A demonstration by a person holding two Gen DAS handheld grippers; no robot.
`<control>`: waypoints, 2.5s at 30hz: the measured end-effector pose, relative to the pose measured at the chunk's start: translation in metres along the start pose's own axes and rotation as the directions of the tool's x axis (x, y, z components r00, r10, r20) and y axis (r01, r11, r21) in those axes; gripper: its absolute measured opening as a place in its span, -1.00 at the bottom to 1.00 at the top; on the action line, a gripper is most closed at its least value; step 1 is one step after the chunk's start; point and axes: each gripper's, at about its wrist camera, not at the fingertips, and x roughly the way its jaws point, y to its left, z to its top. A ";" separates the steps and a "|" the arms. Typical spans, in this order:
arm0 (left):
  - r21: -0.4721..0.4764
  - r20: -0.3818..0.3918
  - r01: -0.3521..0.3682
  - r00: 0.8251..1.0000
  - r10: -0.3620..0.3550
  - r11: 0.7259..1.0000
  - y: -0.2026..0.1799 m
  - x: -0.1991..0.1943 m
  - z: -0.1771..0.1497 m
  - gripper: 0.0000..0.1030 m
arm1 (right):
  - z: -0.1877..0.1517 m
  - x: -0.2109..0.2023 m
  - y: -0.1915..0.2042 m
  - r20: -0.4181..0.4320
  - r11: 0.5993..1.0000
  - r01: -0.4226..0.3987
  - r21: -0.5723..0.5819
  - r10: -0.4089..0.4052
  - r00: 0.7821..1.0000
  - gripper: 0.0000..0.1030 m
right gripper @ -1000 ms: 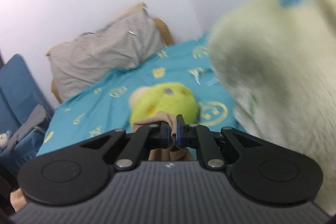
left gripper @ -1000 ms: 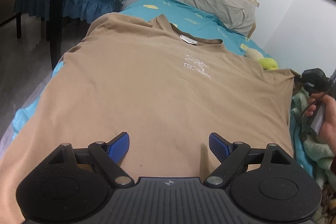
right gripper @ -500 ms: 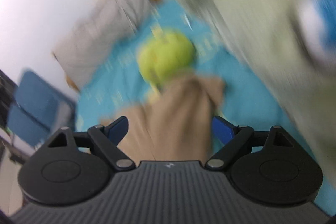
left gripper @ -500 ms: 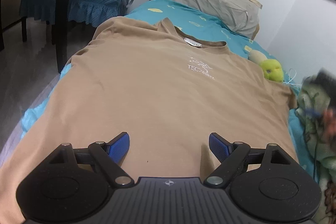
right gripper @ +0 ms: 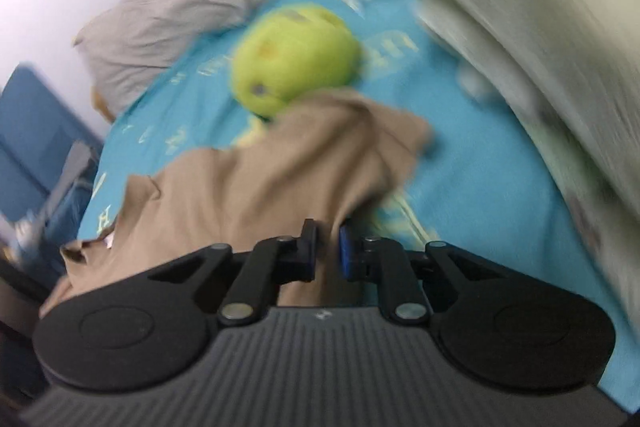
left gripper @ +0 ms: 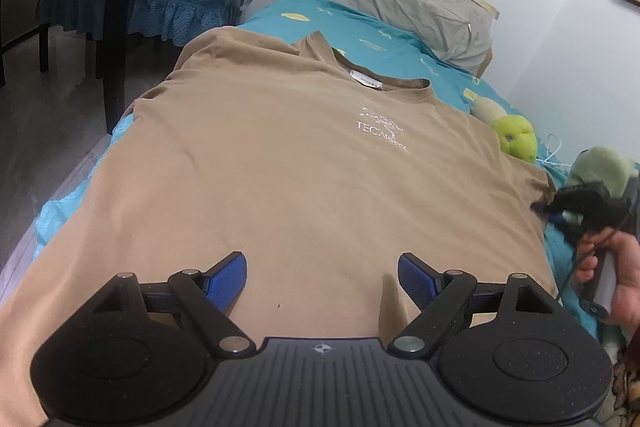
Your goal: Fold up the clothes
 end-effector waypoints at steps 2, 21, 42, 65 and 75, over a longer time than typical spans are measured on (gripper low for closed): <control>-0.005 0.002 0.007 1.000 -0.007 1.000 0.000 0.001 0.000 0.62 | -0.001 -0.001 0.028 0.028 0.990 -0.040 -0.136 0.044 0.999 -0.72; -0.038 0.000 0.023 1.000 -0.023 0.999 0.004 0.001 0.002 0.61 | 0.013 -0.052 0.006 0.056 0.930 -0.341 0.135 0.336 0.940 0.68; 0.018 0.005 0.006 1.000 -0.006 1.000 0.002 0.008 0.000 0.61 | -0.014 0.023 0.021 -0.152 0.944 -0.314 0.098 0.326 0.933 0.31; -0.046 0.034 0.034 0.999 -0.033 0.998 0.006 -0.015 0.003 0.60 | -0.021 -0.088 -0.055 -0.066 0.873 -0.069 0.482 0.114 0.991 0.52; -0.038 0.024 0.053 0.998 -0.052 0.998 0.004 -0.010 0.001 0.60 | -0.049 -0.012 -0.054 0.099 0.875 -0.157 0.458 0.125 0.987 0.61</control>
